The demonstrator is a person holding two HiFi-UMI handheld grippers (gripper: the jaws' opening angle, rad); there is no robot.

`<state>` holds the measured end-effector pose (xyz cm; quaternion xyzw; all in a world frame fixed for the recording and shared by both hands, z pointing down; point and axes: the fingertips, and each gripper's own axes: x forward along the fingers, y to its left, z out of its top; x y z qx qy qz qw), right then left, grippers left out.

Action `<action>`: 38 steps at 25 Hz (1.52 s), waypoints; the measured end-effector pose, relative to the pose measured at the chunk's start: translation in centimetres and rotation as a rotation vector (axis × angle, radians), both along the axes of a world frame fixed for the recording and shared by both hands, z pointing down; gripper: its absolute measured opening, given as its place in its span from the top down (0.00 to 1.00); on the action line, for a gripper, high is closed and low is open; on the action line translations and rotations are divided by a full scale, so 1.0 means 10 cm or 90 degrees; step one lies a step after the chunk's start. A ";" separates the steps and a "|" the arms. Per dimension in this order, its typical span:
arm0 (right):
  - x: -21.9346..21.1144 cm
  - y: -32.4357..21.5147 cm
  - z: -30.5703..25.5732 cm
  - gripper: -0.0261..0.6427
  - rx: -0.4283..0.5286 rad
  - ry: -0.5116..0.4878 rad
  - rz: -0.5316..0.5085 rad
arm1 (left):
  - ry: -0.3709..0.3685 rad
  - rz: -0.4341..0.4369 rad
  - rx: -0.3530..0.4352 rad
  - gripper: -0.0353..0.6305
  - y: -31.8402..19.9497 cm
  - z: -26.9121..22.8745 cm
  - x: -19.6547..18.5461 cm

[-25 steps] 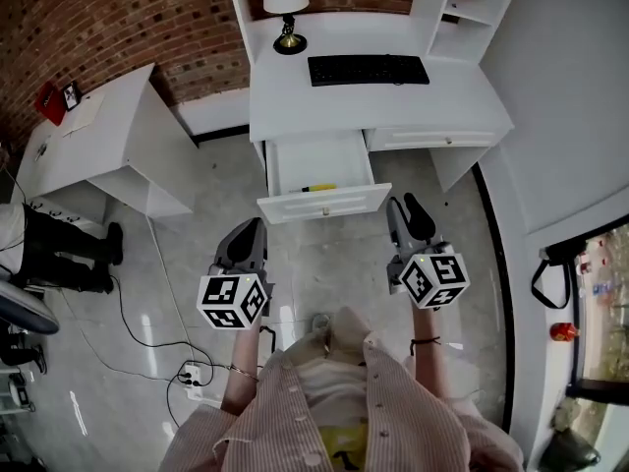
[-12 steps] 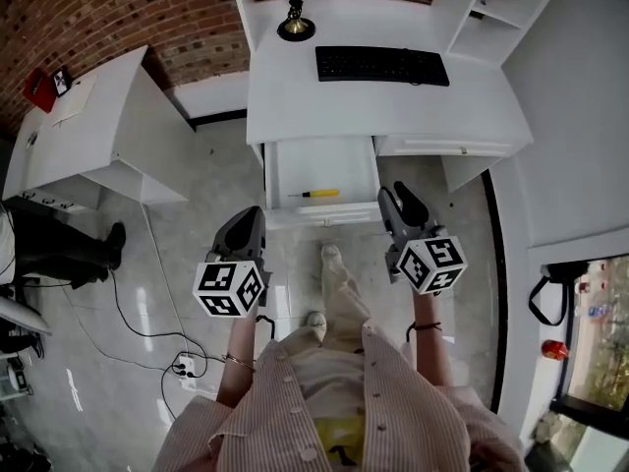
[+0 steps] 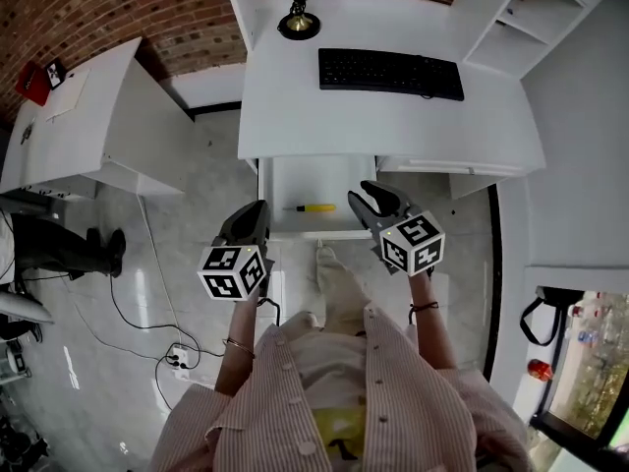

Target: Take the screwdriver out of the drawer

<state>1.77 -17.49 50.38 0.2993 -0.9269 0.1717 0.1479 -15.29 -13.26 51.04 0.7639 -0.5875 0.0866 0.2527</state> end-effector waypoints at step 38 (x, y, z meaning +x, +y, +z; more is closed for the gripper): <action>-0.93 -0.04 2.57 0.78 -0.179 0.397 -0.478 | 0.054 0.013 -0.334 0.95 -0.63 1.59 -0.08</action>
